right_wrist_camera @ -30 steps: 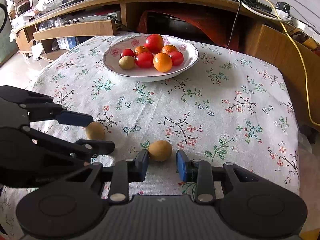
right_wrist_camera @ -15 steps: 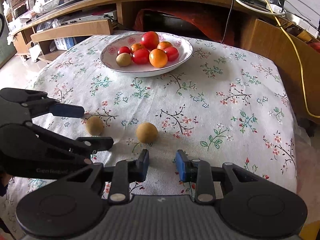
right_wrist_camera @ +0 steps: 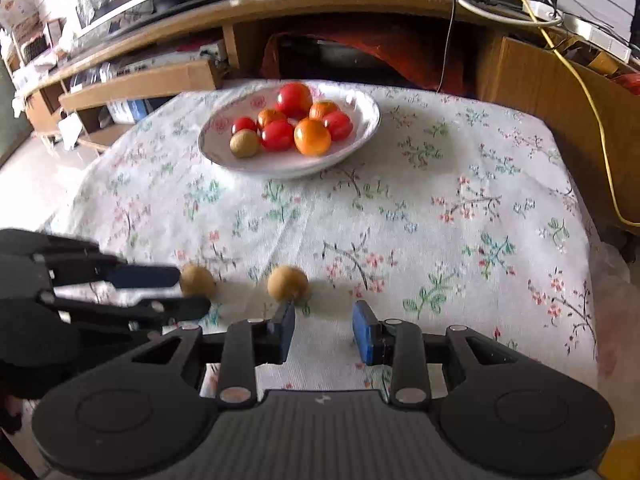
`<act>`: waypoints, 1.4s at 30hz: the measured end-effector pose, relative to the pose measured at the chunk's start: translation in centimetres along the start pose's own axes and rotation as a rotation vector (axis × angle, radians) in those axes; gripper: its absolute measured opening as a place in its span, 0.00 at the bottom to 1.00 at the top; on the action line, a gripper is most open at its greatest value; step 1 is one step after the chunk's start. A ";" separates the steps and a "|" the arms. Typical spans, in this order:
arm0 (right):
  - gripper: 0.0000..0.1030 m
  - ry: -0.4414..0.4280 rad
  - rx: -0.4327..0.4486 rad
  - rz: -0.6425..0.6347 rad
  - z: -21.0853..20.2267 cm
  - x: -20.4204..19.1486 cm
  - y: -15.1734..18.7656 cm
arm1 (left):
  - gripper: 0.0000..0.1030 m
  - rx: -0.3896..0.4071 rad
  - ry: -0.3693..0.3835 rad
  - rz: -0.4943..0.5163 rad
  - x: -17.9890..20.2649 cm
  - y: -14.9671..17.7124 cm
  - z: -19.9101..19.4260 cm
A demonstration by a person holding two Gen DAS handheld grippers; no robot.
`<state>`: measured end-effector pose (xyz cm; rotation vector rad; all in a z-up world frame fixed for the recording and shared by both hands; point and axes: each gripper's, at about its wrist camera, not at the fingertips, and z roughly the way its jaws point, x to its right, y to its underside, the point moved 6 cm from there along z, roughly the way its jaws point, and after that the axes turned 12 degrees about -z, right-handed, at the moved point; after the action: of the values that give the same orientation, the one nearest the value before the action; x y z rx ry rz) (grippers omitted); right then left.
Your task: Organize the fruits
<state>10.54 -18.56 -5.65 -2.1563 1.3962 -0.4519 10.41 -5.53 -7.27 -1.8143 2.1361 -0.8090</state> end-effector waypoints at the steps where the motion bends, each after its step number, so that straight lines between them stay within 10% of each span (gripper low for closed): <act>1: 0.24 -0.003 0.008 0.002 -0.1 0.0 -0.3 | 0.41 0.002 -0.002 0.001 0.0 0.0 0.0; 11: 0.30 -0.019 -0.021 -0.062 3.0 -1.3 -1.8 | 0.65 -0.002 0.003 -0.017 -0.5 -0.3 -0.2; 42: 0.19 0.030 -0.029 -0.061 0.7 -1.3 -1.4 | 0.32 0.030 -0.012 0.020 1.1 -1.7 -1.1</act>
<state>11.39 -16.77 -5.33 -2.2288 1.3645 -0.4920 11.05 -6.40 -5.23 -1.7760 2.1195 -0.8190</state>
